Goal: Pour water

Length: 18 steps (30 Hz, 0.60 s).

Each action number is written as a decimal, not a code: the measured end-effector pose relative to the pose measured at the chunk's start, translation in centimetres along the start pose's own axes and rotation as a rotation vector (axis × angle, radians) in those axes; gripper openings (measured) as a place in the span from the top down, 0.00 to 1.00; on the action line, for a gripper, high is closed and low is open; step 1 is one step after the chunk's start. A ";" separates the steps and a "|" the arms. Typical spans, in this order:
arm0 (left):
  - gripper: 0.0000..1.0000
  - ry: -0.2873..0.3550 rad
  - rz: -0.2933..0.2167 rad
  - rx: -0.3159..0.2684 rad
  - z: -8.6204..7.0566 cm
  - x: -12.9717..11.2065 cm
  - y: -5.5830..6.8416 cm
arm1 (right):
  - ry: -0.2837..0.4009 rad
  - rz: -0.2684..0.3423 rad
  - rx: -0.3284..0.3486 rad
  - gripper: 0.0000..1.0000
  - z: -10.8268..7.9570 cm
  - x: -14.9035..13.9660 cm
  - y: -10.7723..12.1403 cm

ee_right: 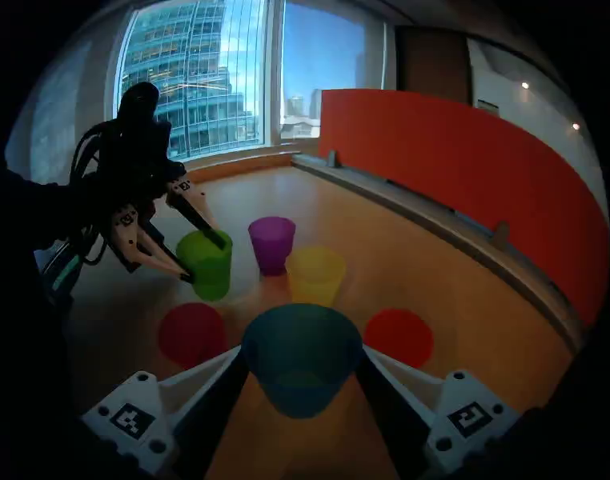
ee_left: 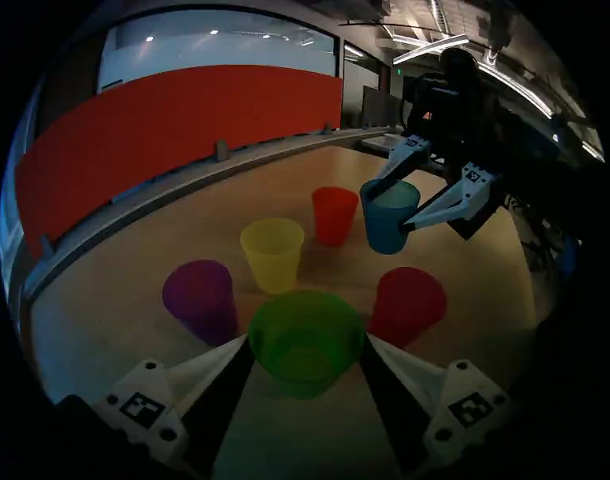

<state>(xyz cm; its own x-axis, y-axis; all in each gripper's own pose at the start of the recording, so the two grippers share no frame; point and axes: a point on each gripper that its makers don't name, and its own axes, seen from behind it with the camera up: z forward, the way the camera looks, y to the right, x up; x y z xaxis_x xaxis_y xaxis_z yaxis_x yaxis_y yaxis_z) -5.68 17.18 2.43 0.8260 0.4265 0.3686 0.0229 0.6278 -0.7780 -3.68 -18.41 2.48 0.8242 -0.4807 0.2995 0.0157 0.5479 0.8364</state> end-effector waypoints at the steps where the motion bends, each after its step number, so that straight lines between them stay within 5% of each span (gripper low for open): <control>1: 0.13 -0.002 -0.002 -0.003 0.1 -0.1 0.0 | -0.001 0.000 0.000 0.08 0.1 -0.1 0.0; 18: 0.13 -0.023 -0.007 -0.026 1.3 -1.6 0.6 | -0.015 -0.006 0.004 0.08 0.9 -0.6 -0.1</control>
<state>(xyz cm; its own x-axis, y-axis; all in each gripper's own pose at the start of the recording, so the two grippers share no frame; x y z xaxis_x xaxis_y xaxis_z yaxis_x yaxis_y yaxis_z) -7.74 17.75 2.05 0.8128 0.4368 0.3855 0.0440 0.6139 -0.7882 -4.70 -18.81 2.60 0.8152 -0.4947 0.3012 0.0188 0.5424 0.8399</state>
